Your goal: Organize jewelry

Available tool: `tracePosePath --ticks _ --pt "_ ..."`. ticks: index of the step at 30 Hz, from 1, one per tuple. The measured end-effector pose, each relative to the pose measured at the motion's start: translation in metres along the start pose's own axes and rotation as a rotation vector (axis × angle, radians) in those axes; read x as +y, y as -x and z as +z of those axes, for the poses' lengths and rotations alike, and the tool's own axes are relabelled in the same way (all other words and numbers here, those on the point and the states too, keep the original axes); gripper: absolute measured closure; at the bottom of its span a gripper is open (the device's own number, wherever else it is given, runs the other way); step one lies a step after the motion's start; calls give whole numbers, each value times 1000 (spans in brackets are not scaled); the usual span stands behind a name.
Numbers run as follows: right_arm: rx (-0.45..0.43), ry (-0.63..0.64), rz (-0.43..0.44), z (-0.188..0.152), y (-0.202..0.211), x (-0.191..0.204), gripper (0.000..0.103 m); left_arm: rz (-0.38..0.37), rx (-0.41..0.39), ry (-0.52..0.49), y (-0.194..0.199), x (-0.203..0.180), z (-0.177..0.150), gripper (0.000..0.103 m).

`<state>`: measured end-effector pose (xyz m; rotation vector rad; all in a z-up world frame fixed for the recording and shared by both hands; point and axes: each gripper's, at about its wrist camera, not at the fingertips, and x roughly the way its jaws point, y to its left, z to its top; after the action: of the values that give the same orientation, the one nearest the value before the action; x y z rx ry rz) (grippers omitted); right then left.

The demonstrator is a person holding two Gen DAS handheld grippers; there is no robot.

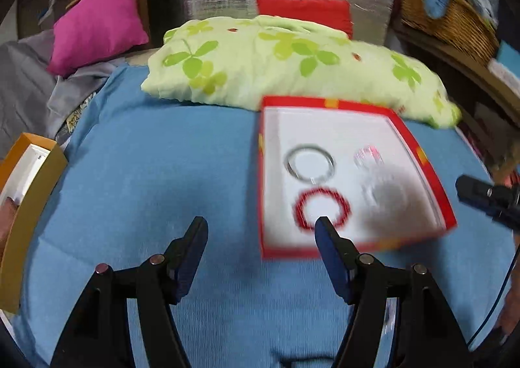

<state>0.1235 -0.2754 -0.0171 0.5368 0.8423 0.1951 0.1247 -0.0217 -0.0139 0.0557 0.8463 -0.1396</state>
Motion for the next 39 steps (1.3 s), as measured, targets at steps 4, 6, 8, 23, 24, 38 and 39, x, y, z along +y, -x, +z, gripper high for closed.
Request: tracePosePath --ticks 4,6,8,23,24,38,39 --pt "10 41 -40 -34 22 -1 67 25 22 -34 14 -1 -32 34" --pt "35 38 -58 -47 26 -4 67 15 51 -23 18 1 -47 34" --pt "66 29 -69 -60 29 -8 67 2 69 -9 23 2 -59 34" --pt "260 28 -215 -94 12 -47 66 30 122 -65 19 7 -82 34" --pt "259 23 -207 -94 12 -49 66 31 125 -69 19 7 -83 34" --pt "221 203 -242 -114 17 -41 65 13 150 -65 16 6 -87 34" --pt "209 186 -244 -112 16 -40 65 9 147 -67 17 5 -86 34"
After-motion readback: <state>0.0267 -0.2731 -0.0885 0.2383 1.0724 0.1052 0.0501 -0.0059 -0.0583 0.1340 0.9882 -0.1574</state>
